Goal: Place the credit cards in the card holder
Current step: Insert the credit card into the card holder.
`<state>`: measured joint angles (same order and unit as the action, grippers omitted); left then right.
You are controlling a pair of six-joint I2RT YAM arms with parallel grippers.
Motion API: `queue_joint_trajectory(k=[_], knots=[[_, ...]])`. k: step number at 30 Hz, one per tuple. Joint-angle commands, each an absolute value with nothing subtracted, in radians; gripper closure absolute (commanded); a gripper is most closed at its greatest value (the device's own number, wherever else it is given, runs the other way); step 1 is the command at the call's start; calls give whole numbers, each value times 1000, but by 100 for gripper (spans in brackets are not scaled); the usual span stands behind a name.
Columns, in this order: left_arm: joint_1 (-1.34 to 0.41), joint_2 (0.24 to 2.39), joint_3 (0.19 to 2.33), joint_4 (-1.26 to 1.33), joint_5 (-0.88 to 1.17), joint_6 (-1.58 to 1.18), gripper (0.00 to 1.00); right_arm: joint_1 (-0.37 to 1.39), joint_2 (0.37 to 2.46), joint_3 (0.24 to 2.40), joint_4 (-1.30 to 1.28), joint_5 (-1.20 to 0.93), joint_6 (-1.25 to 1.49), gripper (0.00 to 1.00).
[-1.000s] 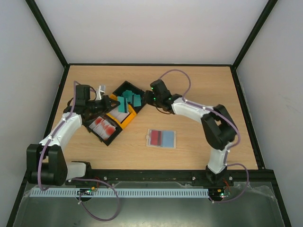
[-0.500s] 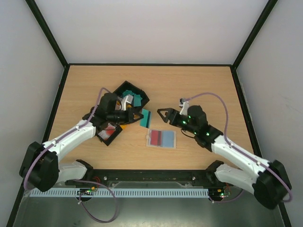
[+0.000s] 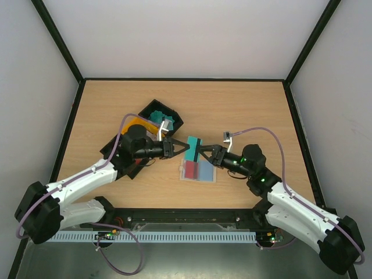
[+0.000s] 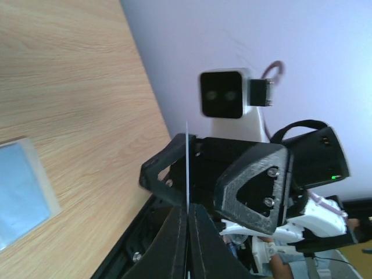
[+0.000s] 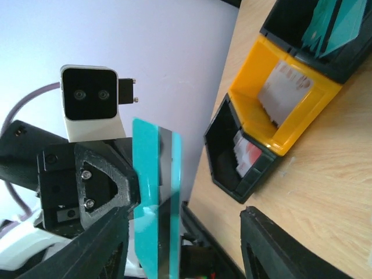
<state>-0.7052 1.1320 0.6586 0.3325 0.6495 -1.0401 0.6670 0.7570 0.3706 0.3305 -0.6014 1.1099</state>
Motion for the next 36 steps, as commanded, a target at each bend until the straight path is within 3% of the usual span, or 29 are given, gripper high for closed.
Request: queue_joint_trajectory(k=[1,9,12,14,17,20,25,31,34,36], knots=[[-719,1105,627,504,651,-1136,97,669,755,360,497,-689,1194,55],[-727,1111,605,539,646,-1166,98,669,706,340,617,-697,1268,97],[-729,1111,597,537,643,-1166,97,669,707,335,618,-694,1278,98],[-728,1109,597,513,642,-1151,90,669,697,338,592,-671,1264,98],[-727,1097,612,359,583,-1074,52,669,676,366,440,-593,1181,98],[-727,1097,644,126,456,-971,32,669,672,395,204,-468,1053,98],[-735,1153,648,-11,324,-898,26,649,759,394,9,-326,939,98],[-785,1302,692,-59,192,-821,21,589,865,359,-9,-342,919,98],[-825,1390,710,-56,154,-794,10,570,859,335,-2,-360,932,98],[-848,1434,719,-48,153,-785,8,561,842,319,-4,-373,939,98]])
